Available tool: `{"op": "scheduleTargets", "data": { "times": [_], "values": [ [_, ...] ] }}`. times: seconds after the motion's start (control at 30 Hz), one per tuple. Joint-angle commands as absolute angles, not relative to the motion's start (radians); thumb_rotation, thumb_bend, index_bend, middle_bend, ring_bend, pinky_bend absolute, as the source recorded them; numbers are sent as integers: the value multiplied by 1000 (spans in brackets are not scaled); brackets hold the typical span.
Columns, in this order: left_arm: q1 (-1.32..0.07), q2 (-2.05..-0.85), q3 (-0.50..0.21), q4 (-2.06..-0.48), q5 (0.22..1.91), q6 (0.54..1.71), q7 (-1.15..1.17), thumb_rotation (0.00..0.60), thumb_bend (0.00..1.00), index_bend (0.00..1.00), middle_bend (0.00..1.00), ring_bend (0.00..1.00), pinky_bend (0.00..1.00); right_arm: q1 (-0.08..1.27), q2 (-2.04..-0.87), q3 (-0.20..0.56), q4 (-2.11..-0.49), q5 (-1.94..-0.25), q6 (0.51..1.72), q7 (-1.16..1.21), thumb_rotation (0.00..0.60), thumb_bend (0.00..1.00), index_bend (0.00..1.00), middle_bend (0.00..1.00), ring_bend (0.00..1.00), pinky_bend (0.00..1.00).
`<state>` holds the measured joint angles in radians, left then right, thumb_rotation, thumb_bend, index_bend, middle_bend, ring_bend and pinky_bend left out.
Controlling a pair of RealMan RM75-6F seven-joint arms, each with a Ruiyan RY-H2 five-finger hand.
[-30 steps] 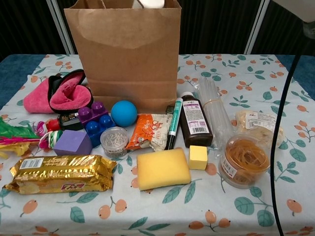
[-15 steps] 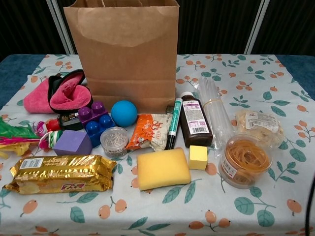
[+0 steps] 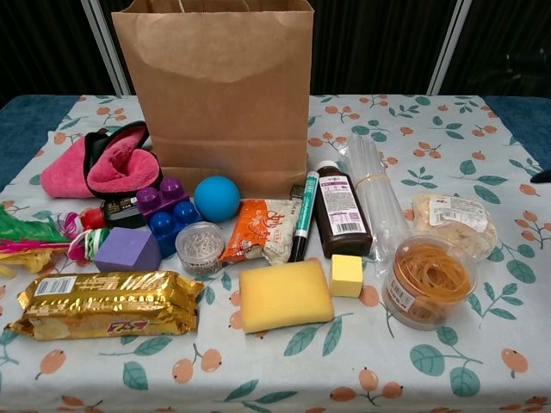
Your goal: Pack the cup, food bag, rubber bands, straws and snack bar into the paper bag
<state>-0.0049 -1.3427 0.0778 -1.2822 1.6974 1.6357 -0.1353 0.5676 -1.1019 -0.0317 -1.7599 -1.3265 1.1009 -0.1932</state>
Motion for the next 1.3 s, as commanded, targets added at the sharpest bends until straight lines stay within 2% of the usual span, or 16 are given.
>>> {"op": "scheduleTargets", "data": {
  "times": [0.03,0.27,1.03,1.17,1.23,1.3],
  "values": [
    [-4,-1340,76,-1287,1693,1636,-137,600,86,217,227,153,245,530,-1162,-82,-1650,-1376,1032,-108,600,0,97,124,27,130],
    [-2,-1330,72,-1291,1687,1639,-141,600,86,217,227,153,245,531,-1195,-87,-1588,-1368,965,-110,600,0,86,86,0,87],
    [-2,-1354,68,-1240,1701,1664,-163,600,86,217,227,153,244,563,-1410,15,-1439,-1260,901,-183,600,0,87,108,0,87],
    [-4,-1358,74,-1232,1705,1660,-167,600,87,217,227,153,244,565,-1442,32,-1413,-1259,918,-197,600,10,196,181,64,150],
    [-5,-1359,72,-1231,1703,1658,-171,600,86,217,227,153,244,566,-1456,37,-1404,-1248,919,-212,600,52,309,262,156,253],
    [-4,-1359,72,-1230,1700,1657,-175,600,86,217,227,153,244,569,-1463,40,-1401,-1238,912,-223,600,84,380,312,218,324]
  ]
}}
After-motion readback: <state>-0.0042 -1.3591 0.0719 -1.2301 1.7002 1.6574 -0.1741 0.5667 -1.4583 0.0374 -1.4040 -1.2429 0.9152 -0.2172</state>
